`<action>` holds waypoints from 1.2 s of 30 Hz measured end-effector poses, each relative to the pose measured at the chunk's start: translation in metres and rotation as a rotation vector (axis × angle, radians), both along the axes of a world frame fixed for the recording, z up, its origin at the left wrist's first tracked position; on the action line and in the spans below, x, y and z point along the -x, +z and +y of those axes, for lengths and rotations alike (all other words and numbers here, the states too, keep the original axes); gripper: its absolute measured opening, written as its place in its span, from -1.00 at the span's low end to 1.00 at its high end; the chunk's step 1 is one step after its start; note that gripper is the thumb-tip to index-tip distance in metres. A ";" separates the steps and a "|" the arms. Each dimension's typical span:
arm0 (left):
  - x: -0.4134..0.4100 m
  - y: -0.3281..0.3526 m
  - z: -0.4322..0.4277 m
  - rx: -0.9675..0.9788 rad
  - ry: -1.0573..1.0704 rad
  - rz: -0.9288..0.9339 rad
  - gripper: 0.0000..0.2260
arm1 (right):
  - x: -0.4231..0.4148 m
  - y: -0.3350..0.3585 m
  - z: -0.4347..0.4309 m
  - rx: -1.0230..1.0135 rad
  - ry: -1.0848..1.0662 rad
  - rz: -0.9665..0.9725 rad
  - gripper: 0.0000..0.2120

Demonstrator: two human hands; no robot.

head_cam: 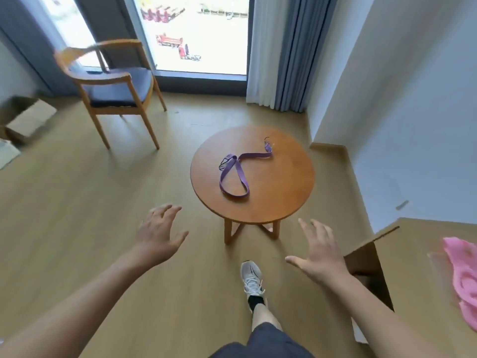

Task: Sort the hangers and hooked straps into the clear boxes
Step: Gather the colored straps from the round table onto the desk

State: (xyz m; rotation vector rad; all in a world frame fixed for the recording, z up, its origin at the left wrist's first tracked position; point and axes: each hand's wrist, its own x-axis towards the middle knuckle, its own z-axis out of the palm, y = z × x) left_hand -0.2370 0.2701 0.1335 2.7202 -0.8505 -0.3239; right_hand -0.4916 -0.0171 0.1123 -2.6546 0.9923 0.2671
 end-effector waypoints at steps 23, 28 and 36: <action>-0.144 -0.062 -0.088 -0.170 0.241 0.393 -0.81 | -0.328 -0.163 -0.078 -0.448 0.430 0.496 -0.89; -0.182 -0.064 -0.125 -0.093 -0.102 0.463 -0.42 | -0.345 -0.102 -0.061 -0.631 0.323 0.231 -0.95; -0.233 -0.013 -0.191 0.211 -0.538 0.368 -0.83 | -0.359 0.032 -0.055 -0.678 0.132 -0.188 -0.86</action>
